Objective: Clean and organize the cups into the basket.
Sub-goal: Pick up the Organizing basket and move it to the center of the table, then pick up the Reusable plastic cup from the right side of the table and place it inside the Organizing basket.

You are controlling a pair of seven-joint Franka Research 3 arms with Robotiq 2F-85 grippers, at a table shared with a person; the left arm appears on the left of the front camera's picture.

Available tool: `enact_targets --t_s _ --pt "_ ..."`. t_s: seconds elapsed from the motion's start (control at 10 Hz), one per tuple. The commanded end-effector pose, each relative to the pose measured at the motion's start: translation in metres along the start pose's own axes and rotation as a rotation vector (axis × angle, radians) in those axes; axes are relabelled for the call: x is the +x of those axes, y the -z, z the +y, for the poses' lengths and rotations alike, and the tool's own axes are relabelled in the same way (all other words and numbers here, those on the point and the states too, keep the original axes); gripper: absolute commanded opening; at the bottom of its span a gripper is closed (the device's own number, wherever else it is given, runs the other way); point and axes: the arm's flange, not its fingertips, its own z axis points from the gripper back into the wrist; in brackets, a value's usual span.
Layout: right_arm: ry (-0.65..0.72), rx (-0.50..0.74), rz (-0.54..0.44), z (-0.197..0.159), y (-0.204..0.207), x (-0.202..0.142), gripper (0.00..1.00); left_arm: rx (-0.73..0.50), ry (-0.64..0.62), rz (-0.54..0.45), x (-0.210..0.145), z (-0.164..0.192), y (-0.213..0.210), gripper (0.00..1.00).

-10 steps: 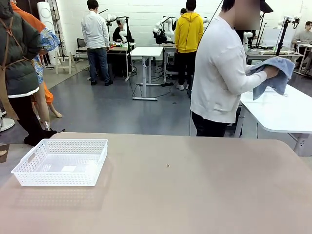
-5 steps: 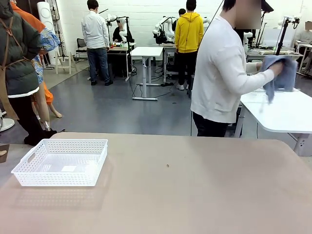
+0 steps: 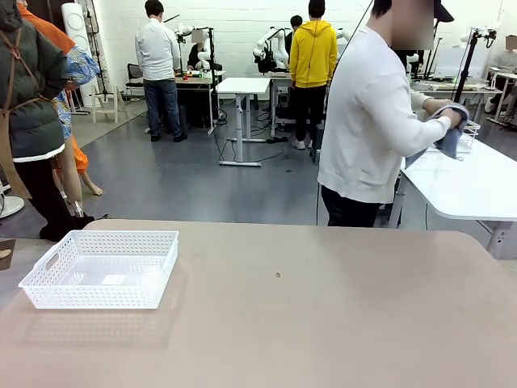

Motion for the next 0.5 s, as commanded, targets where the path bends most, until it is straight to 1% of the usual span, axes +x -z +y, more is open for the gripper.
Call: enact_targets --t_s 0.0,0.4 --pt "-0.002 0.025 -0.006 0.0002 0.0004 0.0036 1.00 -0.004 0.002 -0.002 0.0001 -0.0008 -0.0007 1.00" --pt "-0.002 0.025 -0.006 0.0002 0.0004 0.0036 1.00 -0.004 0.002 -0.002 0.0001 -0.0008 -0.0007 1.00"
